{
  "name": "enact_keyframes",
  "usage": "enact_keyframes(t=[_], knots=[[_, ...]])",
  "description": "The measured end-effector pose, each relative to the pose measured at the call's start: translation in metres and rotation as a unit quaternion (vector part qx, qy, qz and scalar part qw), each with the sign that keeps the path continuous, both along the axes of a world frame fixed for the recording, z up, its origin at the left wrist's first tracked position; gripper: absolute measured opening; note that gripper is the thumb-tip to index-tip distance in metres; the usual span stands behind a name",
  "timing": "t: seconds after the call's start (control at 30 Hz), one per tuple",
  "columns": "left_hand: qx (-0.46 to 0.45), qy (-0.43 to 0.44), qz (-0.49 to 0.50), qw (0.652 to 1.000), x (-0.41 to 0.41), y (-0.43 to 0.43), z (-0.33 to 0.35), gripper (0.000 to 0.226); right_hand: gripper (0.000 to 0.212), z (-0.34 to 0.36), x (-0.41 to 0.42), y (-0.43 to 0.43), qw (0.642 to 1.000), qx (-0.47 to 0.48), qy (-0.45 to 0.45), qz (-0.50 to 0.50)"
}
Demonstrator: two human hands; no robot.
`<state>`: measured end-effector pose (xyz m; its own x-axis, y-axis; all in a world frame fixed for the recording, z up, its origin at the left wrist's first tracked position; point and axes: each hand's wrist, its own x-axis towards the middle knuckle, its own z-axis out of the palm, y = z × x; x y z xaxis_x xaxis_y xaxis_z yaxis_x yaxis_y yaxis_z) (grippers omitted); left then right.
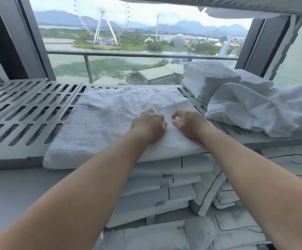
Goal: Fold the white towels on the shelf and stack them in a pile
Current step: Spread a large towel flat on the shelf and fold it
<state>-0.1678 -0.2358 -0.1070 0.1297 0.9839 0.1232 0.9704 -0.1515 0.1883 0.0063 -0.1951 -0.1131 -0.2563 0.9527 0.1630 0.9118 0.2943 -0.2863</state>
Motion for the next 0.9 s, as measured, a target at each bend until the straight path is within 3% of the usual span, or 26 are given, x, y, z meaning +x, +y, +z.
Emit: enact_keyframes(t=[0.2,0.43,0.5,0.57,0.63,0.73,0.9], knots=[[-0.029,0.033,-0.055,0.998,-0.004,-0.039,-0.004,0.053,0.026,0.001,0.018,-0.043,0.997,0.05,0.008,0.056],[0.082,0.065,-0.004,0.994,0.0,-0.091,-0.022,0.066,0.026,-0.014,0.037,-0.084,0.985,0.142,0.041,0.092],[0.118,0.109,-0.005,0.987,0.0,-0.104,-0.03,0.075,0.035,-0.021,0.043,-0.097,0.981,0.155,0.037,0.109],[0.138,0.162,0.005,0.977,-0.002,-0.113,-0.038,0.082,0.058,-0.026,0.049,-0.106,0.98,0.146,-0.035,0.129],[0.155,0.183,0.052,0.969,-0.006,-0.119,-0.046,0.079,0.067,-0.032,0.053,-0.11,0.976,0.141,-0.102,0.128],[0.174,0.156,0.101,0.967,-0.011,-0.124,-0.048,0.066,0.052,-0.035,0.059,-0.112,0.974,0.188,-0.097,0.078],[0.21,0.108,0.051,0.97,-0.018,-0.131,-0.047,0.049,0.049,-0.033,0.064,-0.111,0.979,0.179,-0.057,0.081]])
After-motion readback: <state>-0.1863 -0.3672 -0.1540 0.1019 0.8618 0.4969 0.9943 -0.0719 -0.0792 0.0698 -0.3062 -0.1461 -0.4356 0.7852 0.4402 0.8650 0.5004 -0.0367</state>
